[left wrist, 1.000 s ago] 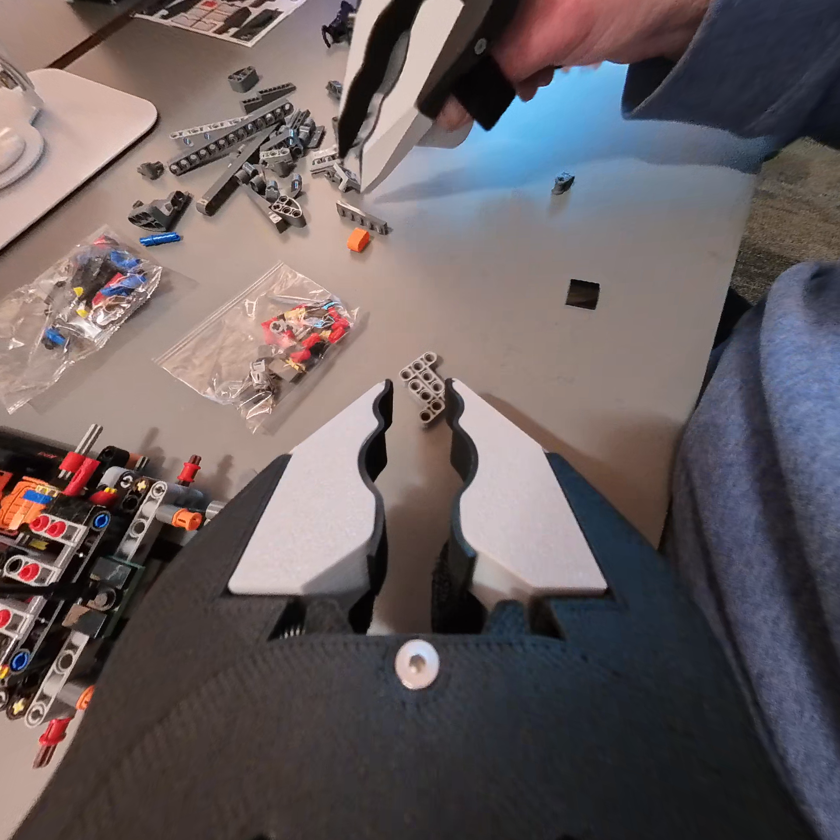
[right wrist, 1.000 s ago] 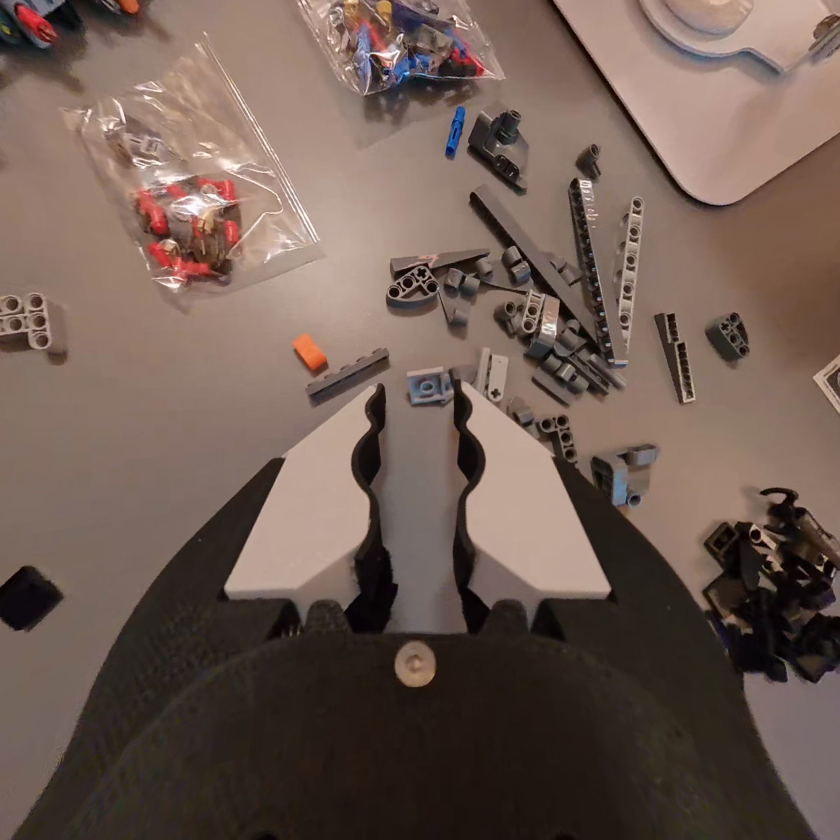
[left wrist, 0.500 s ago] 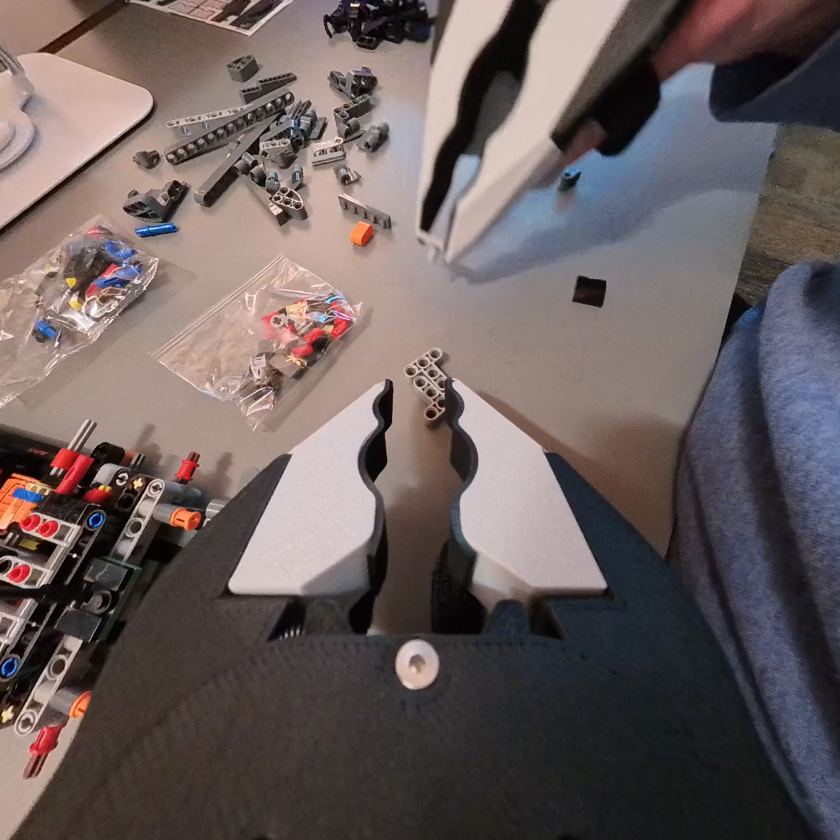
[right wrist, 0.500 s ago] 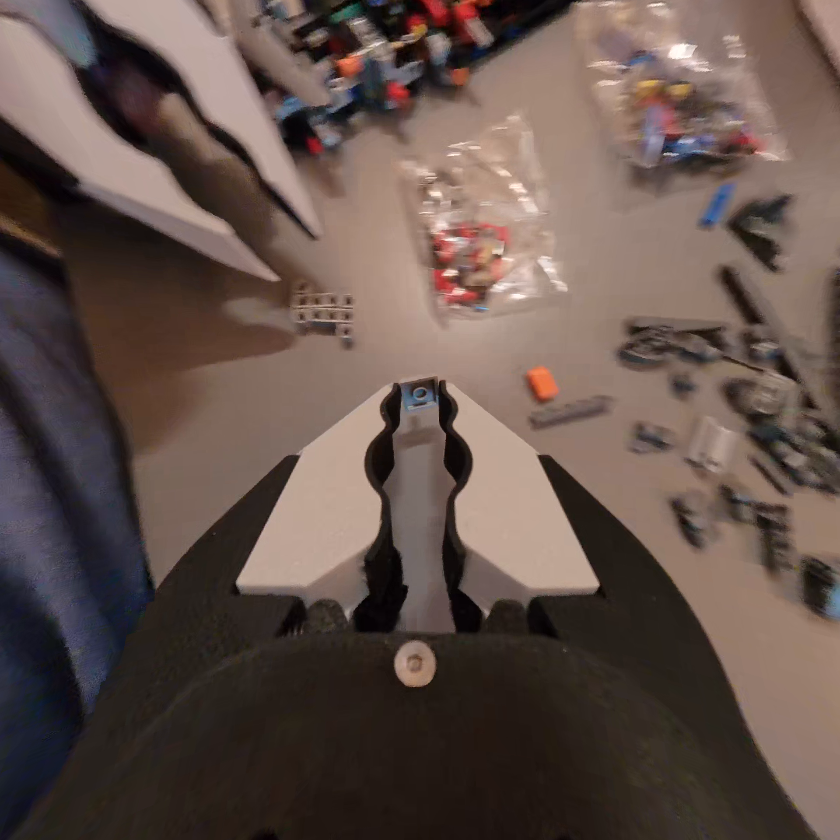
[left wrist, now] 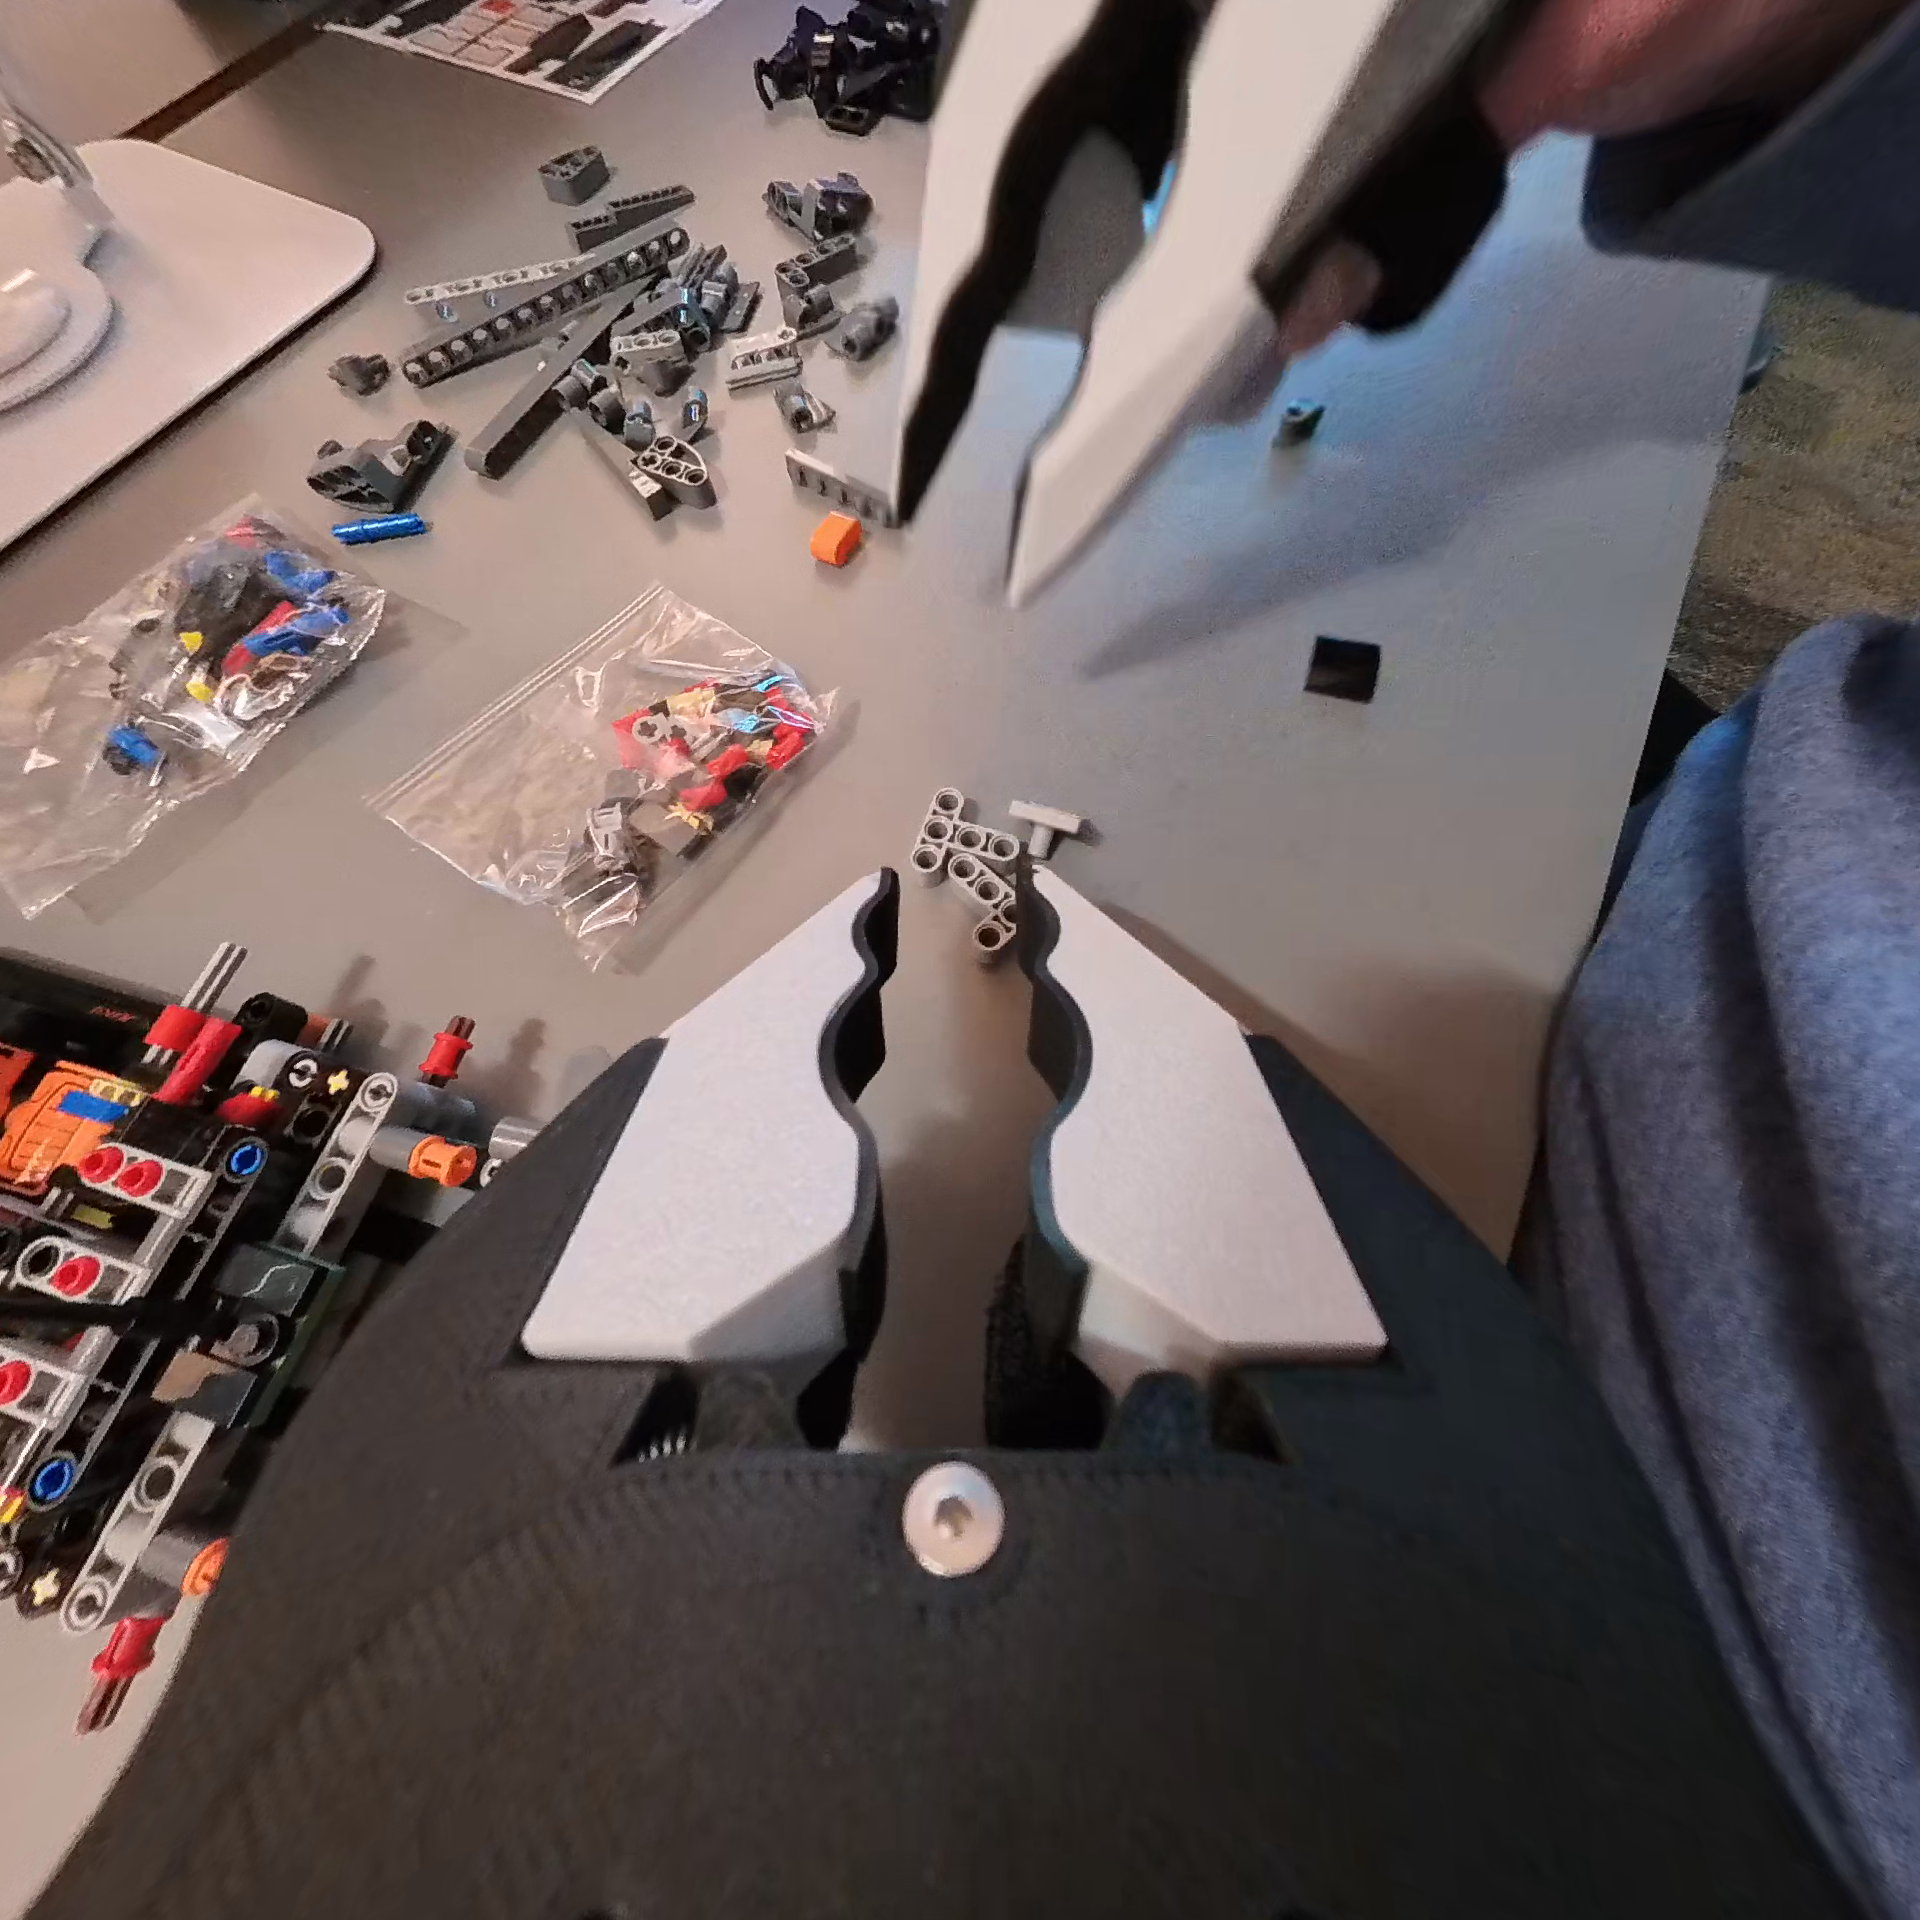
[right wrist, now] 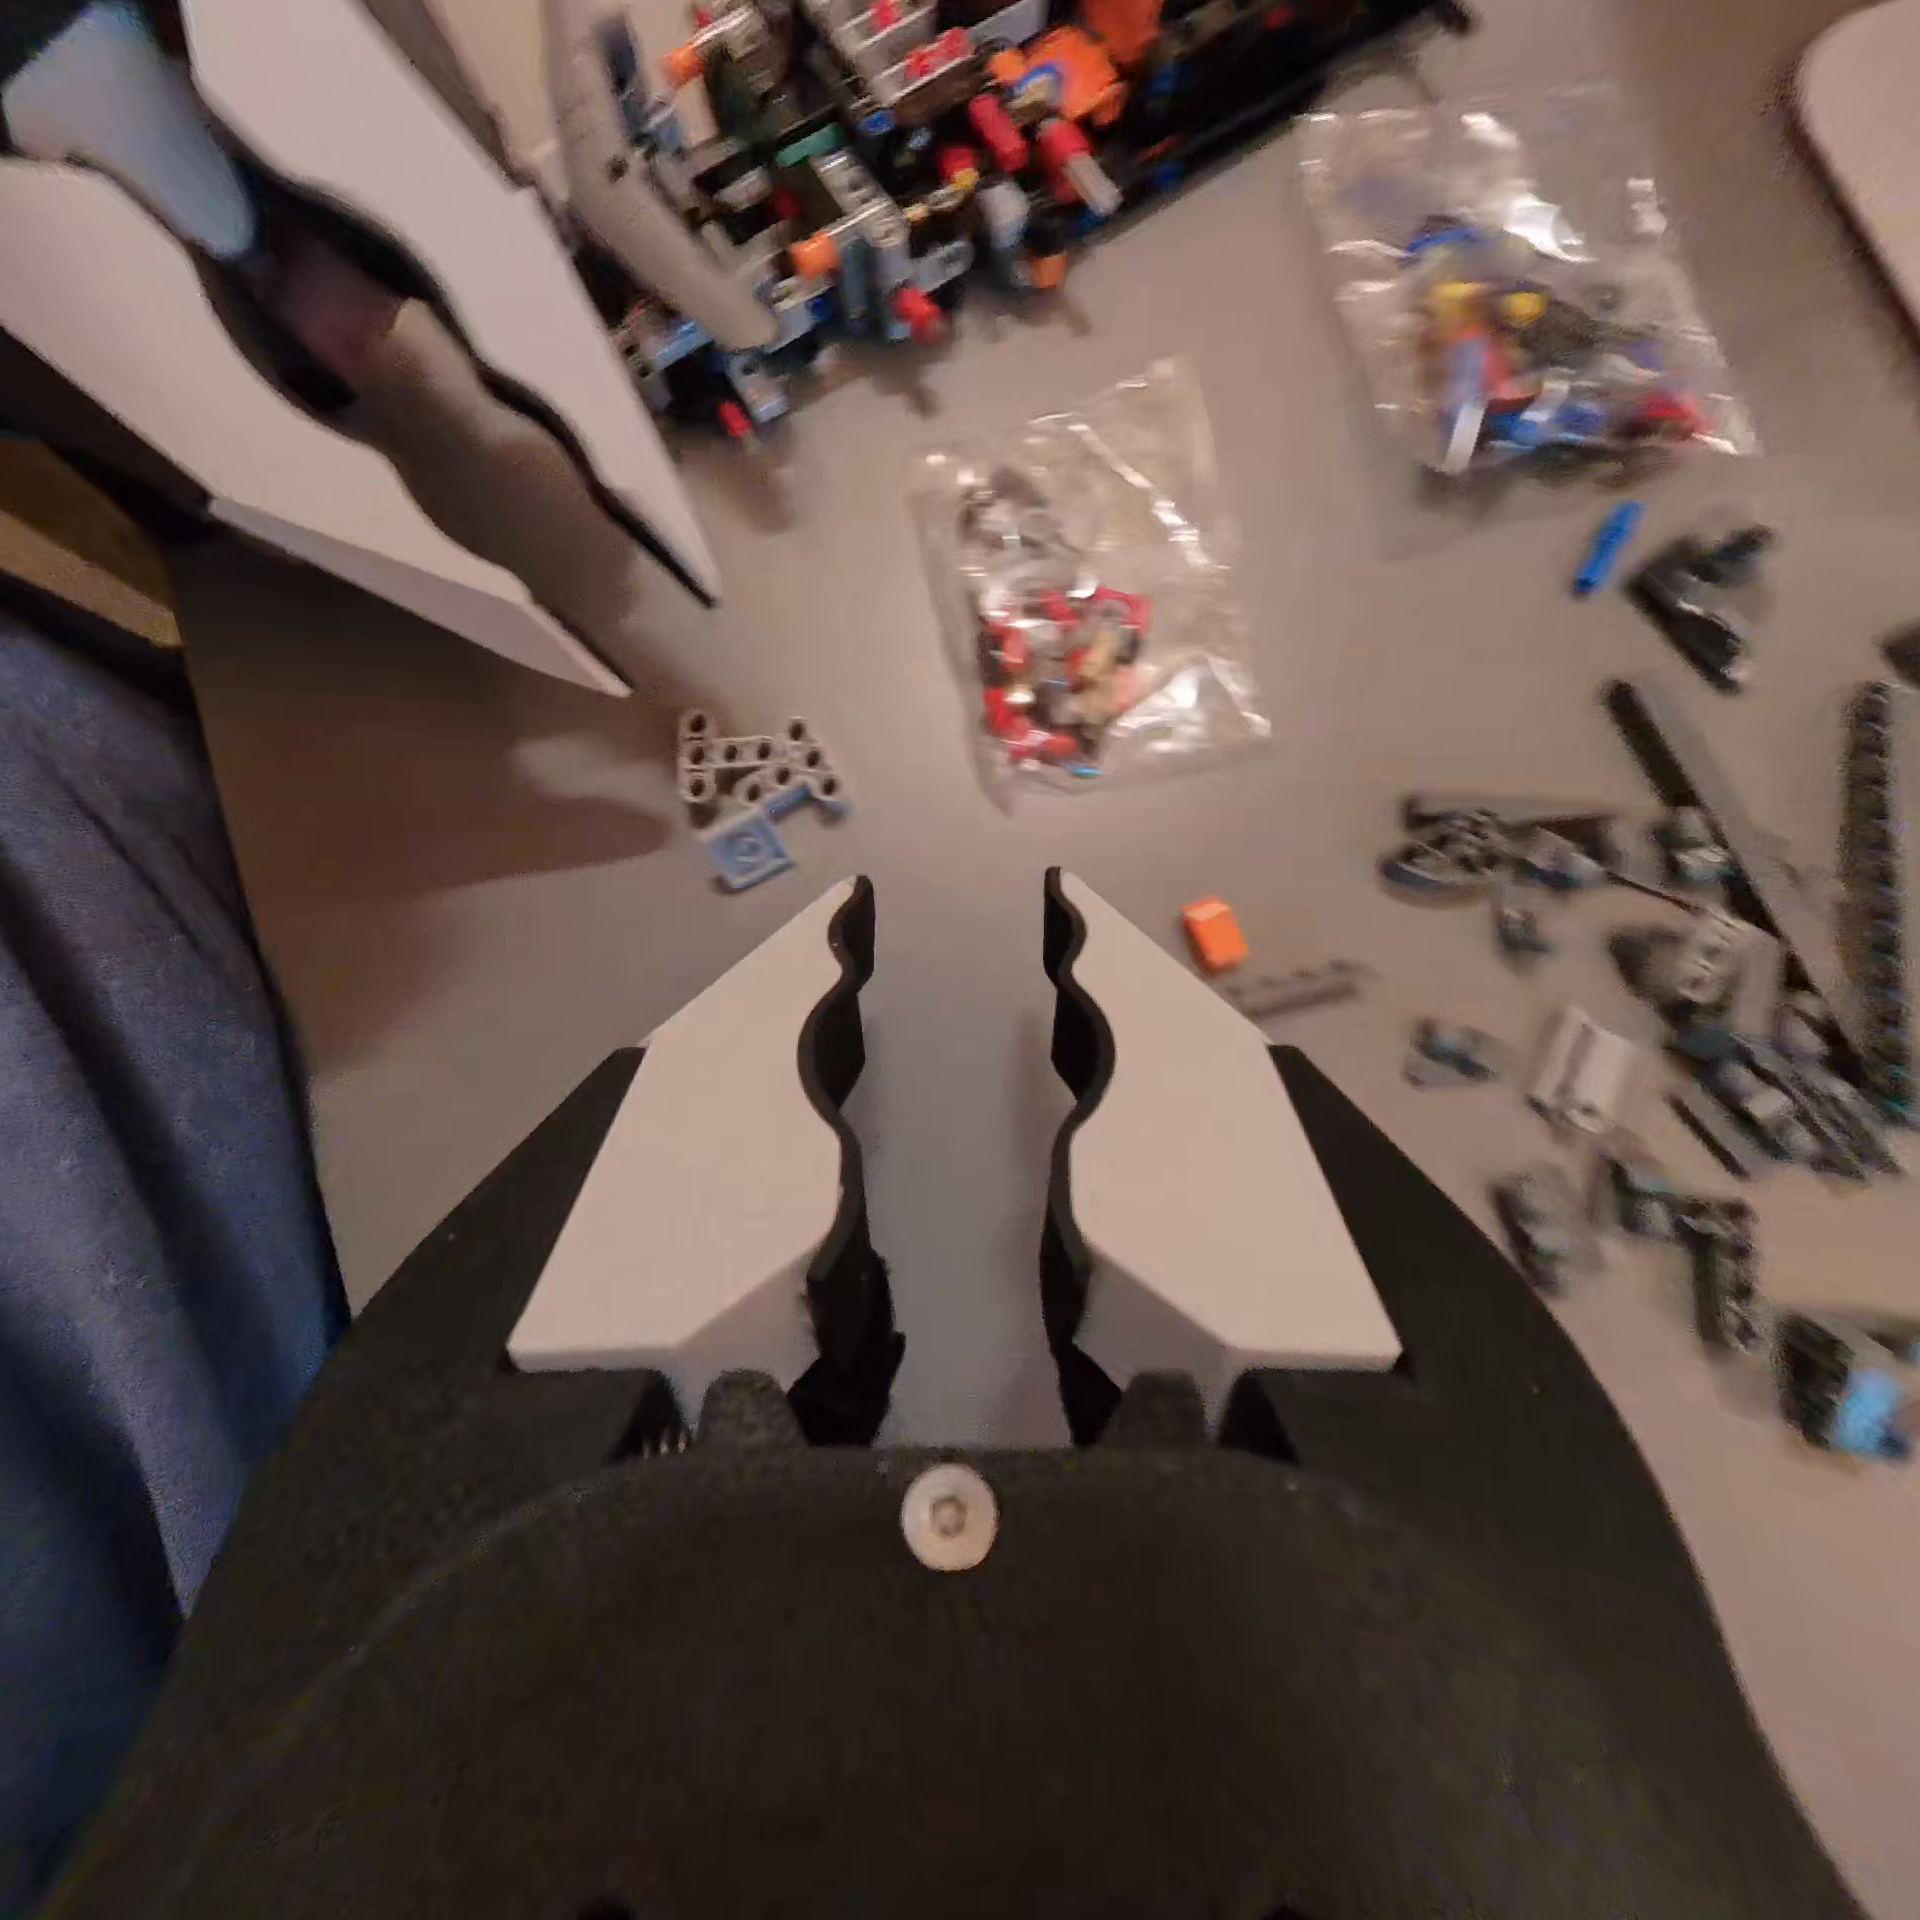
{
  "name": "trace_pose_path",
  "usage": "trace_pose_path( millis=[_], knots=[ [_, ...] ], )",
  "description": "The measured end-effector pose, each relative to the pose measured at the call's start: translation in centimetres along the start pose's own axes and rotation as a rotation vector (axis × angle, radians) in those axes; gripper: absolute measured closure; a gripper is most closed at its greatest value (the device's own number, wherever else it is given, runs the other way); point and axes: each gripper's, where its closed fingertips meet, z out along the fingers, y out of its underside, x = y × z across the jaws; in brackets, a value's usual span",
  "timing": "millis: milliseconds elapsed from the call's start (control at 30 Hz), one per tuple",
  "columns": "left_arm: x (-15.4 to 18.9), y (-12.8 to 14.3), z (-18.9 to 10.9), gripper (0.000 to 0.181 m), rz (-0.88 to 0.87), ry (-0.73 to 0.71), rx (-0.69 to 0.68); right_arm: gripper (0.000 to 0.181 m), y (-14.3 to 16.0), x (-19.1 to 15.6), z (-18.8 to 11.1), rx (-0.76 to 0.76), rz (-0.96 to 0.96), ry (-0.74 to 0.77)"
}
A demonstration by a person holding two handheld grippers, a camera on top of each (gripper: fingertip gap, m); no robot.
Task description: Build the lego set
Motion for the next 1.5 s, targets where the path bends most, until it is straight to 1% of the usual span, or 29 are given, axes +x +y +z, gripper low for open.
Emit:
trace_pose_path(
  millis=[67,133,233,367,567,667,833,867,1033,1167,1233,1333,1433,1500],
  knots=[
    [0.0,0.0,0.0,0.161,-0.001,0.000,0.000,0.153,0.3,2.7,-1.7,0.022,0.040,0.044],
    [-0.1,0.0,0.1,0.161,-0.004,0.002,-0.001,0.155,1.4,5.8,-2.9,0.003,0.072,0.105],
    [-0.1,0.1,0.3,0.161,-0.006,0.003,-0.006,0.164,2.4,9.3,-3.7,-0.001,0.098,0.181],
    [-0.1,0.2,0.5,0.161,-0.006,0.002,-0.013,0.164,4.1,12.6,-2.5,-0.066,0.114,0.255],
    [-0.3,0.4,0.7,0.161,-0.014,0.000,-0.021,0.173,4.6,14.4,-0.7,-0.101,0.167,0.261],
    [-0.4,0.5,0.7,0.161,-0.020,0.004,-0.020,0.171,4.8,14.3,-0.3,-0.124,0.177,0.243],
    [-0.4,0.6,0.7,0.161,-0.024,0.008,-0.016,0.174,4.4,14.1,-0.1,-0.097,0.181,0.231],
    [-0.5,0.6,0.6,0.161,-0.025,0.008,-0.015,0.176,4.2,14.1,-0.3,-0.082,0.181,0.233],
    [-0.5,0.5,0.6,0.161,-0.026,0.008,-0.010,0.176,3.9,14.0,-1.5,-0.058,0.177,0.252],
    [-0.3,0.4,0.6,0.161,-0.020,0.010,-0.011,0.177,3.6,13.0,-2.5,-0.033,0.181,0.237],
    [-0.3,0.4,0.6,0.161,-0.019,0.008,-0.011,0.176,2.9,11.1,-3.0,-0.010,0.160,0.192],
    [-0.3,0.4,0.6,0.161,-0.017,0.005,-0.014,0.176,2.1,6.1,-2.8,-0.018,0.119,0.063],
    [-0.3,0.4,0.6,0.161,-0.011,0.004,-0.016,0.176,2.3,1.3,-1.1,-0.057,0.095,-0.031],
    [-0.2,0.4,0.5,0.161,-0.008,0.004,-0.017,0.177,2.8,-0.8,0.4,-0.084,0.096,-0.070]
  ],
)
